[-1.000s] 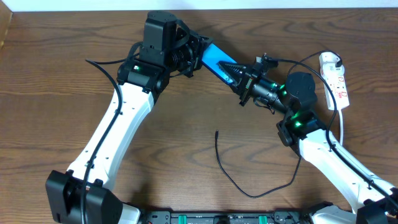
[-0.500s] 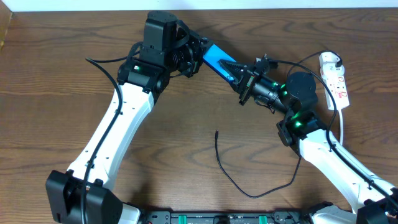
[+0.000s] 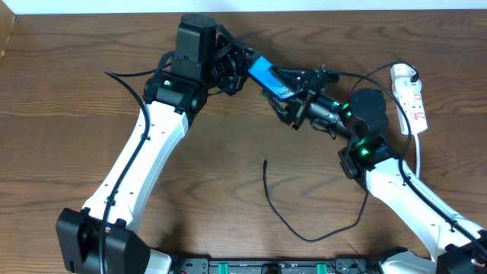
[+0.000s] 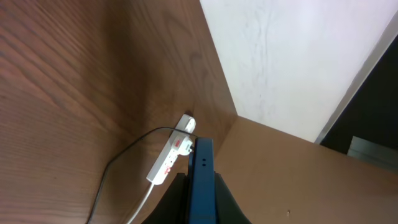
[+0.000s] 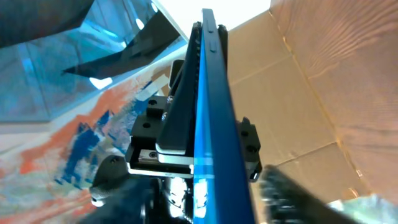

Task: Plug charger to phone and switch on socket
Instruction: 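Release the phone from the right gripper and pull the right arm back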

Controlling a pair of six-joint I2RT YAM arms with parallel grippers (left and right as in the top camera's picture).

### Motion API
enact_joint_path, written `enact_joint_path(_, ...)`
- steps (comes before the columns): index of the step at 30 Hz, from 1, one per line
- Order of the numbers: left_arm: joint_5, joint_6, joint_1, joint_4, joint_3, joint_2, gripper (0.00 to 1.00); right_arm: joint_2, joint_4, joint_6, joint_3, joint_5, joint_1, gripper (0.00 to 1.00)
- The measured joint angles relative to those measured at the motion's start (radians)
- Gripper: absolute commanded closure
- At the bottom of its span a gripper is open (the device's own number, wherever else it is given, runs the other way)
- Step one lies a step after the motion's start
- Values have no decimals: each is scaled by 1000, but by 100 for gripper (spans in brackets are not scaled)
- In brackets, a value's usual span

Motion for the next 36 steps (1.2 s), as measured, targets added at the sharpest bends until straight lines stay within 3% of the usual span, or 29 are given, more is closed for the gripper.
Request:
enact_joint_path(2, 0, 0, 0, 0, 0, 0, 93, 0, 1, -4, 0, -2, 0, 1)
enact_joint_path(12, 0, 1, 24, 0, 0, 0, 93, 0, 0, -13, 0, -3, 0, 1)
enact_joint_path(22, 127, 21, 209, -16, 0, 0, 92, 0, -5, -133, 0, -58, -26, 1)
enact_joint_path(29, 285, 140, 364, -97, 0, 0, 92, 0, -18, -314, 0, -130, -72, 1)
enact_joint_path(36, 478, 445, 465, -106, 0, 0, 92, 0, -19, -548, 0, -184, -79, 1)
